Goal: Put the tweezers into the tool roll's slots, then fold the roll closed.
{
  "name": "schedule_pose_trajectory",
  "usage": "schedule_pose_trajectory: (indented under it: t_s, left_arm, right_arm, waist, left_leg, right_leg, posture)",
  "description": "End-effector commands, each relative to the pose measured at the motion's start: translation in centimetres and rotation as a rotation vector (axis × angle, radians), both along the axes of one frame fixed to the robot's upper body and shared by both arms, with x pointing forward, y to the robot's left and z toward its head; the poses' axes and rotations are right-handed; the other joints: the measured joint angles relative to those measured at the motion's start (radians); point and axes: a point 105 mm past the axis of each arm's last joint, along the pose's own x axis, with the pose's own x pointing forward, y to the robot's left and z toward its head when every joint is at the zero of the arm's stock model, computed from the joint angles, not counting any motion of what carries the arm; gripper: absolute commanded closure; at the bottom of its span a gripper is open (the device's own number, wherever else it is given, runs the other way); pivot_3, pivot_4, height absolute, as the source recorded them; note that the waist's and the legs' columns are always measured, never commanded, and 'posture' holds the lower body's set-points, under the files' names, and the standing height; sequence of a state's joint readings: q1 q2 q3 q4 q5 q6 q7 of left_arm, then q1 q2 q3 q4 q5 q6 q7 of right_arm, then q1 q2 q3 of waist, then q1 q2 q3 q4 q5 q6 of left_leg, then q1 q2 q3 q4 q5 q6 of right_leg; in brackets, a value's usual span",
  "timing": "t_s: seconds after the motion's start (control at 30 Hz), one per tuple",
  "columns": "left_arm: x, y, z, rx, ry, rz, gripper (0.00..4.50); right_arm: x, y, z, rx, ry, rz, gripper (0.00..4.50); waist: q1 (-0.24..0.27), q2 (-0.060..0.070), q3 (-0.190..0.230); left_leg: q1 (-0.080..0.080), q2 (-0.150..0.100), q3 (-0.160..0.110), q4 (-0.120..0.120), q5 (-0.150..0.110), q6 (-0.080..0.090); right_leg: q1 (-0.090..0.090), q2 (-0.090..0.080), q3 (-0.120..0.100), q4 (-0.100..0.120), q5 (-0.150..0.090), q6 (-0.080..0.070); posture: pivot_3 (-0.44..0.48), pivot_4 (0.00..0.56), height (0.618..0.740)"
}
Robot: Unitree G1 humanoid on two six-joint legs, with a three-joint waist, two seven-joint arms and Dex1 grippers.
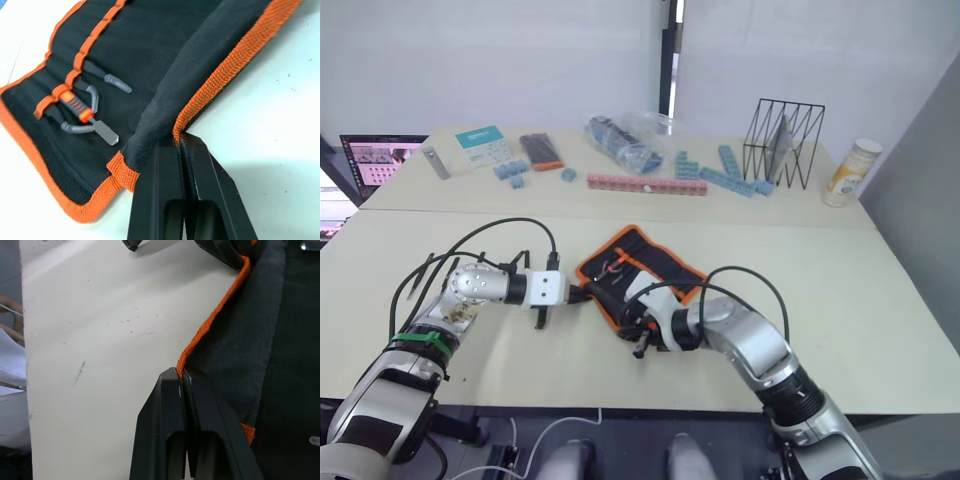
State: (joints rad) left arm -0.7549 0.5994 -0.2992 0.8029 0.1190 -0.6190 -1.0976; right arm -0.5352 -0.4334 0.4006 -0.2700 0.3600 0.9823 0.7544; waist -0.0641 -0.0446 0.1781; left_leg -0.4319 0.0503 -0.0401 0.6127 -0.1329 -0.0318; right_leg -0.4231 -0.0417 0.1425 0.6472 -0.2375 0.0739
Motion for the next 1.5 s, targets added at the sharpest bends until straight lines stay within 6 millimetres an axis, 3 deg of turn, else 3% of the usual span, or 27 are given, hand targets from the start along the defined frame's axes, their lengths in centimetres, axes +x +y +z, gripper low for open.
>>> schedule_pose_trajectory:
  t_s: [0.03, 0.37, 0.43, 0.67, 0.83, 1.0, 1.13, 1.27, 1.4, 1.47, 1.5]
  left_arm:
    - [1.3, 2.2, 0.1, 0.042, -0.041, 0.104, 4.5]
    - [1.7, 3.0, 0.0, 0.052, -0.063, 0.131, 4.5]
    - [1.7, 2.9, 0.3, 0.0, -0.045, 0.147, 4.5]
    - [1.1, 4.1, 1.9, -0.142, 0.054, 0.17, 2.28]
    - [-0.3, 5.3, 3.9, -0.335, 0.196, 0.167, 0.69]
    - [-1.5, 5.0, 6.6, -0.55, 0.285, 0.152, 0.69]
    - [-1.5, 3.6, 7.7, -0.653, 0.317, 0.167, 1.81]
    - [-0.3, 1.4, 7.0, -0.687, 0.367, 0.234, 3.2]
    - [0.6, -0.2, 5.7, -0.651, 0.39, 0.272, 4.48]
    - [1.2, -0.8, 5.0, -0.626, 0.385, 0.296, 4.5]
    - [1.5, -1.0, 4.7, -0.612, 0.385, 0.309, 4.5]
  right_arm:
    - [-1.5, 0.9, -0.8, 0.033, 0.074, 0.052, 4.44]
    - [-0.6, 1.2, -1.4, 0.046, 0.098, 0.017, 4.44]
    - [-0.5, 1.0, -1.0, 0.059, 0.089, 0.021, 3.9]
    - [-0.9, 0.7, 2.9, 0.223, 0.13, 0.059, 1.57]
    - [0.0, -0.1, 5.7, 0.337, 0.077, 0.01, 0.0]
    - [1.3, -0.1, 6.8, 0.414, -0.032, -0.064, 0.0]
    - [3.0, 0.5, 6.1, 0.414, -0.13, -0.13, 1.16]
    - [4.8, 0.9, 4.4, 0.363, -0.2, -0.188, 2.58]
    - [5.0, 1.4, 2.9, 0.327, -0.218, -0.175, 3.88]
    - [4.9, 1.8, 2.5, 0.319, -0.224, -0.164, 4.49]
    - [4.9, 1.9, 2.2, 0.317, -0.224, -0.159, 4.49]
  waist:
    - [0.001, 0.0, 0.0]
    - [-0.003, 0.0, 0.0]
    - [-0.004, 0.0, 0.0]
    - [-0.012, 0.0, 0.0]
    - [-0.009, 0.0, 0.0]
    - [-0.006, 0.0, 0.0]
    - [-0.005, 0.0, 0.0]
    - [-0.005, 0.0, 0.0]
    - [-0.005, 0.0, 0.0]
    - [-0.005, 0.0, 0.0]
    - [-0.006, 0.0, 0.0]
  left_leg:
    - [0.0, 0.0, 0.0, 0.0, 0.0, 0.0]
    - [0.0, 0.0, 0.0, 0.0, 0.0, 0.0]
    - [0.001, 0.0, 0.0, 0.0, 0.0, 0.0]
    - [0.0, 0.0, 0.0, -0.002, 0.0, 0.0]
    - [-0.003, 0.0, -0.001, -0.004, 0.0, 0.0]
    - [-0.006, 0.001, -0.003, -0.004, 0.0, 0.0]
    - [-0.007, 0.0, -0.005, -0.003, 0.0, 0.0]
    - [-0.007, 0.0, -0.007, -0.001, 0.0, 0.0]
    - [-0.007, 0.0, -0.009, -0.002, 0.0, 0.0]
    - [-0.007, 0.0, -0.01, -0.002, 0.0, 0.0]
    - [-0.007, 0.0, -0.01, -0.003, 0.0, 0.0]
  right_leg:
    - [0.0, 0.0, 0.0, 0.0, 0.0, 0.0]
    - [0.0, 0.0, 0.0, 0.0, 0.0, 0.0]
    - [0.0, 0.0, 0.0, 0.0, 0.0, 0.0]
    - [-0.002, 0.0, 0.0, 0.001, 0.001, 0.001]
    - [-0.004, 0.0, -0.001, 0.0, 0.0, 0.001]
    - [-0.006, 0.0, -0.003, 0.0, 0.0, 0.001]
    - [-0.005, 0.0, -0.005, 0.0, 0.0, 0.001]
    - [-0.003, 0.0, -0.008, -0.001, 0.0, 0.001]
    - [-0.003, 0.0, -0.009, -0.001, 0.0, 0.0]
    - [-0.003, 0.0, -0.01, -0.001, 0.0, 0.0]
    - [-0.003, 0.0, -0.011, -0.001, 0.0, 0.0]
  posture:
    - [0.0, 0.15, 0.74]
    - [0.0, 0.15, 0.74]
    - [0.0, 0.15, 0.74]
    - [0.0, 0.15, 0.74]
    - [0.0, 0.15, 0.74]
    - [0.0, 0.15, 0.74]
    - [0.0, 0.15, 0.74]
    - [0.0, 0.15, 0.74]
    - [0.0, 0.15, 0.74]
    - [0.0, 0.15, 0.74]
    - [0.0, 0.15, 0.74]
